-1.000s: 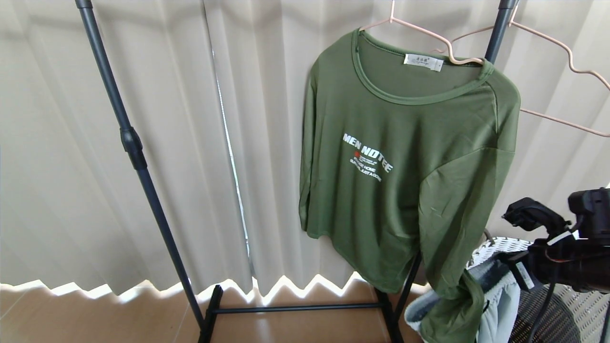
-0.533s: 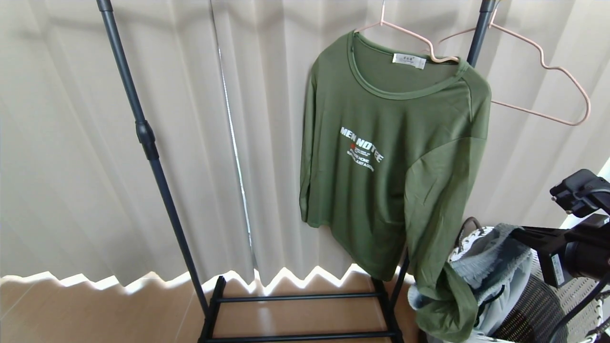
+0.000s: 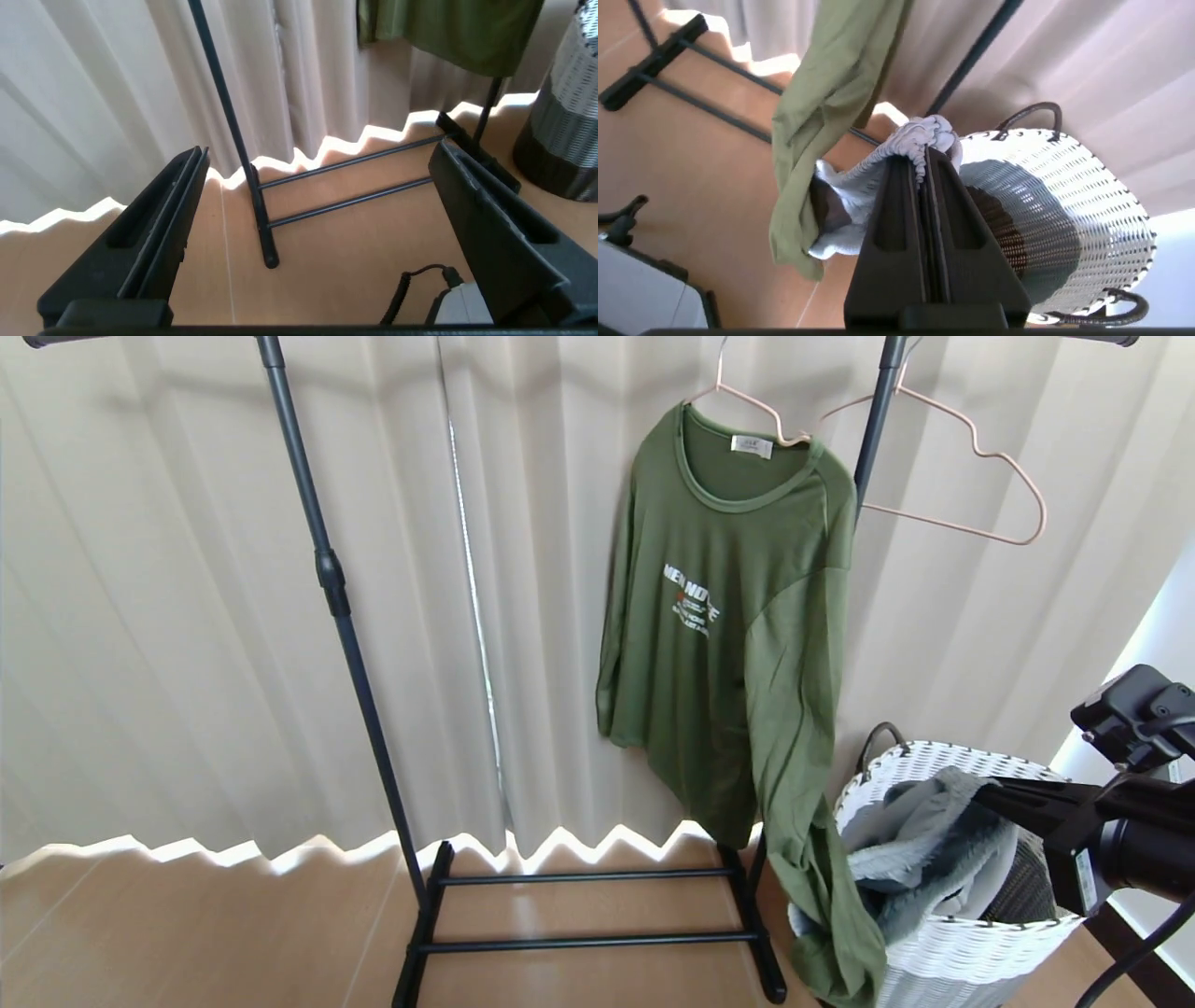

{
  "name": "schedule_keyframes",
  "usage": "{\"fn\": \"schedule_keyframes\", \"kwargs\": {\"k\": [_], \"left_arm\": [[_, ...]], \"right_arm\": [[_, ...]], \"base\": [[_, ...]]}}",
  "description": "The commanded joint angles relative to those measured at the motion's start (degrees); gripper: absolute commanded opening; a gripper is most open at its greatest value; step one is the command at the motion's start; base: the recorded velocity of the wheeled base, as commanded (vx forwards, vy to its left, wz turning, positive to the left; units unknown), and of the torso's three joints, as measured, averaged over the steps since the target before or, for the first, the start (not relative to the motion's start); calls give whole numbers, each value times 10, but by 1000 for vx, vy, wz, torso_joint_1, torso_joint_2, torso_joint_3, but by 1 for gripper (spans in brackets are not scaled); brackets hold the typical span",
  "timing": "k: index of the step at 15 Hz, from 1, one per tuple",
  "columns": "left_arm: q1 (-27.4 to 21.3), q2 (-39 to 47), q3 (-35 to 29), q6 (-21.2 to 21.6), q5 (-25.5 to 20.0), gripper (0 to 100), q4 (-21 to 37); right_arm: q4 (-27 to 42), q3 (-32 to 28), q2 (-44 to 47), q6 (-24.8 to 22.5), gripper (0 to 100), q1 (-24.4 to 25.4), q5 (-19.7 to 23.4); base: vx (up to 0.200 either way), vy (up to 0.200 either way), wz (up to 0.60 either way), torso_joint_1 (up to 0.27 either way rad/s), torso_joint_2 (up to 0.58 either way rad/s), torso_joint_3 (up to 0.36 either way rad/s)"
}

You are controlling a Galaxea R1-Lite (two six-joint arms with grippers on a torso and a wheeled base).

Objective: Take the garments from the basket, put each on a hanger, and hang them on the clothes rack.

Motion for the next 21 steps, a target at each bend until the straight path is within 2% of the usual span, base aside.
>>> {"fn": "schedule_keyframes", "kwargs": {"k": [1, 2, 6, 7, 9, 10, 11, 12, 13, 14, 15, 16, 18, 19, 21], "left_arm": [[0, 1, 0, 0, 0, 100, 0], [0, 1, 0, 1, 0, 100, 0], [0, 0, 0, 3, -1, 100, 0], [0, 1, 0, 8, -14, 100, 0], [0, 0, -8, 5, -50, 100, -12], [-3, 4, -46, 3, -105, 100, -16], [-3, 21, -76, 3, -133, 100, -15], [-3, 91, -120, 4, -167, 100, -18], [-4, 149, -153, 6, -180, 100, -18], [-10, 199, -176, 5, -188, 100, -20], [-36, 285, -208, 0, -193, 100, -50], [-52, 319, -217, -5, -193, 100, -70], [-156, 463, -246, -36, -190, 100, -166], [-199, 518, -252, -38, -188, 100, -193], [-245, 599, -263, -39, -183, 100, -223]], "right_arm": [[4, 5, -15, -1, 0, 55, 0], [3, 6, -16, 0, 0, 70, 1], [-6, -3, -10, 1, 0, 79, 5], [-6, -8, -4, 1, 0, 97, 25], [-7, -21, 7, 2, 0, 114, 30], [-10, -41, 20, 14, 0, 130, 30], [-17, -56, 32, 30, 0, 139, 30], [-30, -86, 58, 56, 0, 158, 32], [-36, -105, 71, 63, 0, 166, 32], [-39, -120, 80, 63, 0, 171, 32], [-40, -144, 87, 64, 0, 181, 32], [-40, -152, 90, 67, 0, 187, 32], [-40, -178, 98, 109, 0, 199, 34], [-41, -181, 98, 121, 0, 207, 37], [-55, -179, 100, 126, 0, 208, 41]], "base": [[0, 0, 0, 0, 0, 0], [0, 0, 0, 0, 0, 0], [0, 0, 0, 0, 0, 0], [0, 0, 0, 0, 0, 0], [0, 0, 0, 0, 0, 0], [0, 0, 0, 0, 0, 0], [0, 0, 0, 0, 0, 0], [0, 0, 0, 0, 0, 0], [0, 0, 0, 0, 0, 0], [0, 0, 0, 0, 0, 0], [0, 0, 0, 0, 0, 0], [0, 0, 0, 0, 0, 0], [0, 0, 0, 0, 0, 0], [0, 0, 0, 0, 0, 0], [0, 0, 0, 0, 0, 0]]}}
